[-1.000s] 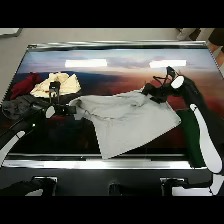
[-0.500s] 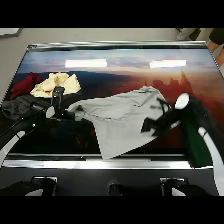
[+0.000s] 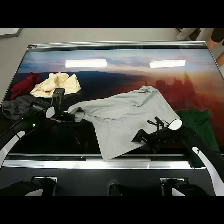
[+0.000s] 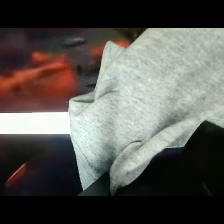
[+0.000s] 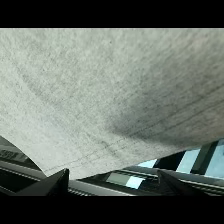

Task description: Fold the shirts.

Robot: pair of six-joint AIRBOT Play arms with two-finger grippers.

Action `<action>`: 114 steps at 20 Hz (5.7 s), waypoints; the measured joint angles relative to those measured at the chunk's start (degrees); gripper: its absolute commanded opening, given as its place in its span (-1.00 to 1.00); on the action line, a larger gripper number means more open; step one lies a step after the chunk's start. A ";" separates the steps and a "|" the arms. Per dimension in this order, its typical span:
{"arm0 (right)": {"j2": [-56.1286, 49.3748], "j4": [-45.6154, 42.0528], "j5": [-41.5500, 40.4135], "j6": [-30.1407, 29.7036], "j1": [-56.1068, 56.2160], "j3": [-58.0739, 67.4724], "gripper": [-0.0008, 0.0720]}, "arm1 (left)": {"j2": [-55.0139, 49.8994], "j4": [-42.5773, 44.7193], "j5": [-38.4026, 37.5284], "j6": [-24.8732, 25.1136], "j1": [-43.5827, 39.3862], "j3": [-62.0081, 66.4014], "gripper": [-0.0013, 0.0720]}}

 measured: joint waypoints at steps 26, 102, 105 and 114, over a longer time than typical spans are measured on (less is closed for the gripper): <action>-4.42 -23.65 -6.01 12.66 -9.38 21.46 0.45 | -0.11 -9.38 -2.08 5.62 -0.02 -0.26 -0.87; -23.96 -21.18 29.64 -0.74 -15.30 56.24 0.52 | -17.66 -23.74 -31.21 16.44 13.73 32.35 0.23; -17.09 -21.77 26.29 -2.40 -15.91 41.16 0.47 | -7.91 -28.85 -25.03 19.19 14.78 12.37 0.22; -10.69 -21.81 22.36 -5.88 -16.22 25.94 0.47 | 0.28 -40.72 -6.69 25.64 13.53 -14.47 -0.43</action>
